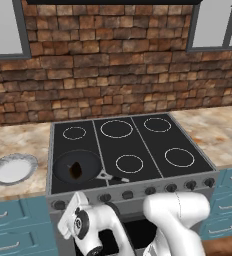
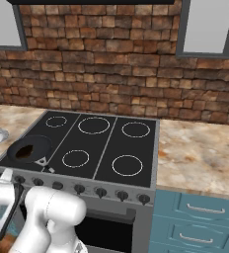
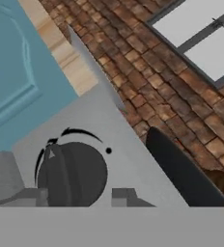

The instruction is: Pick the croissant and place it on the pan. Then turn on the stove to warm the croissant.

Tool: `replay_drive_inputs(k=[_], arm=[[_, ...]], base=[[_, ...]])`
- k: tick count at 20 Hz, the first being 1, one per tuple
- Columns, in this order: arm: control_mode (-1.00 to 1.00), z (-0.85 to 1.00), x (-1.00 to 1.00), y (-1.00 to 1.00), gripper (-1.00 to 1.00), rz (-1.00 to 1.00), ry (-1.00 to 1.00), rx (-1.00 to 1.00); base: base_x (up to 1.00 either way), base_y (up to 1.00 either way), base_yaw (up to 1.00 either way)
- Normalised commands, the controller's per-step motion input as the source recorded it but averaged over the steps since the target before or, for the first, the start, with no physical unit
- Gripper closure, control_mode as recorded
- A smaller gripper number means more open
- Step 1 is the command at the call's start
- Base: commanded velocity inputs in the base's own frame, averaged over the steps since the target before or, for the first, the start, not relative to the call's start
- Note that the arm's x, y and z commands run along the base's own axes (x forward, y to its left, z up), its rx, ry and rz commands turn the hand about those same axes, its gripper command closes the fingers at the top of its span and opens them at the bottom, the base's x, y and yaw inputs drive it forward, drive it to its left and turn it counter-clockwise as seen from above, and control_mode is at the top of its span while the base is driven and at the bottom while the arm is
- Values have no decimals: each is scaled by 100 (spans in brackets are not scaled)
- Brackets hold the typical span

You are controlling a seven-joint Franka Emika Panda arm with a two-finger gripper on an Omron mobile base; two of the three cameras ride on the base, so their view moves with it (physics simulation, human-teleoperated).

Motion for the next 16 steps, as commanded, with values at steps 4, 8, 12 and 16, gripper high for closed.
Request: replay_drive_inputs(k=[4,8,12,16], arm=[[-100,0,-95,3,100,-4,-27,4],[-100,4,-100,0,100,-6,-28,7],[-100,28,-100,0,100,-6,-35,5],[-100,34,-100,0,100,-8,-35,7]], base=[[0,0,0],[0,0,0],[0,0,0],[0,0,0]])
